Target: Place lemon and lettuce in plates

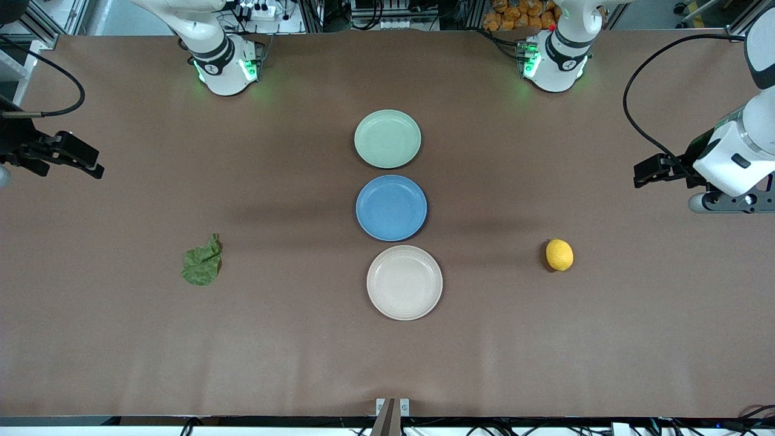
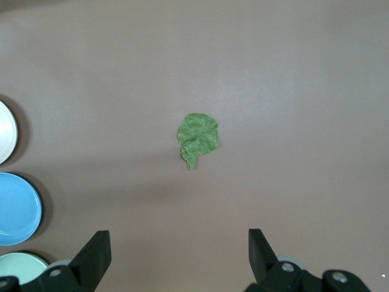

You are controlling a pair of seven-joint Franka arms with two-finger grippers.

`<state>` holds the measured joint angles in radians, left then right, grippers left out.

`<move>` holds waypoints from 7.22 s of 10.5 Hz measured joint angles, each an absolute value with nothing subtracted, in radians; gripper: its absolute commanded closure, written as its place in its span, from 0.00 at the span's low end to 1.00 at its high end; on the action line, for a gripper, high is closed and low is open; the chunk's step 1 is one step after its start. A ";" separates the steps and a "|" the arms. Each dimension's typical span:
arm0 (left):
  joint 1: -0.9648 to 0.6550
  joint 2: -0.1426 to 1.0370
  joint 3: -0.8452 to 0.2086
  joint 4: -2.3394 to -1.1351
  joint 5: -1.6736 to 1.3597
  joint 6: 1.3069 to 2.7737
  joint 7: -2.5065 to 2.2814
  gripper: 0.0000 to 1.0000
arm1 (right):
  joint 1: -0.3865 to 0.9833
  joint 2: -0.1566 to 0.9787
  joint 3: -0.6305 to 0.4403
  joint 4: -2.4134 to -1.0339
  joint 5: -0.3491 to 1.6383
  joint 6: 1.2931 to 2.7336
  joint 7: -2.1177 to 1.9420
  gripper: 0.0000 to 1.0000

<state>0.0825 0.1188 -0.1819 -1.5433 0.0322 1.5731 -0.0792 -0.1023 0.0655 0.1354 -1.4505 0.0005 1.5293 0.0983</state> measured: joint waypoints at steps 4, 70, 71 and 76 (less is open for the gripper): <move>0.082 0.119 -0.182 -1.545 0.032 1.573 -0.079 0.00 | -0.074 0.094 0.136 -1.465 0.001 1.508 0.098 0.00; -0.097 0.611 -0.201 -1.628 0.077 2.259 -0.214 0.66 | -0.105 0.559 0.100 -2.007 -0.035 2.581 0.163 1.00; -0.125 0.618 -0.202 -1.611 0.075 2.259 -0.256 0.66 | -0.105 0.558 0.101 -2.007 -0.035 2.582 0.167 1.00; -0.247 0.715 -0.201 -1.460 0.075 2.260 -0.431 0.66 | -0.083 0.475 0.106 -2.012 -0.035 2.518 0.213 1.00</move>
<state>-0.2474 0.7154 -0.2007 -1.4596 0.0749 2.2605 -0.4311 -0.0826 0.4746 0.1055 -2.0119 -0.0351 2.5176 0.2133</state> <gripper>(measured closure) 0.419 0.965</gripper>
